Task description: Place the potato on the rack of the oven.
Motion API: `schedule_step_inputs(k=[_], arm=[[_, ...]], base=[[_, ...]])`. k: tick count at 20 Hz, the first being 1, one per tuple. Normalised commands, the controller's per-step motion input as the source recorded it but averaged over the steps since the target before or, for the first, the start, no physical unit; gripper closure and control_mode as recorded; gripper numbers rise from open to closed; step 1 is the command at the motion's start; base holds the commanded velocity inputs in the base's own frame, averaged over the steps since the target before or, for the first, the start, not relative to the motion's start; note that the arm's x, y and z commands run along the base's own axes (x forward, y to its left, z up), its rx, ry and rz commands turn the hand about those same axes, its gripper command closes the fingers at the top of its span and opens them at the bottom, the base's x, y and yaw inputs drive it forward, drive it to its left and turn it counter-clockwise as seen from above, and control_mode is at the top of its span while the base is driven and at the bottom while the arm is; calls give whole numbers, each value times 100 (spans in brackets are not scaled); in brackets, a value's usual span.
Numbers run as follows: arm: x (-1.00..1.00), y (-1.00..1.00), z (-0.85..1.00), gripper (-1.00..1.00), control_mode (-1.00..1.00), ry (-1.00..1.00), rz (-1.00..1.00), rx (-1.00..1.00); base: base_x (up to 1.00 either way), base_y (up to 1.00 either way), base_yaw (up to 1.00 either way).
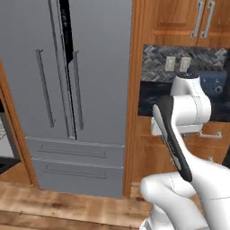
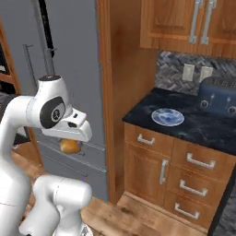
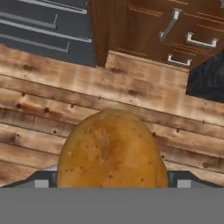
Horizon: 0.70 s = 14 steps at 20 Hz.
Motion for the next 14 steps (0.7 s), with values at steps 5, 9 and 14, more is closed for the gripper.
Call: schedule_step_inputs(k=[5,9,14], arm=[[0,0,0,100,100,0,0,0],[0,0,0,100,100,0,0,0],[0,0,0,100,100,0,0,0]], base=[[-10,88,70],[65,95,50],[100,85,28]])
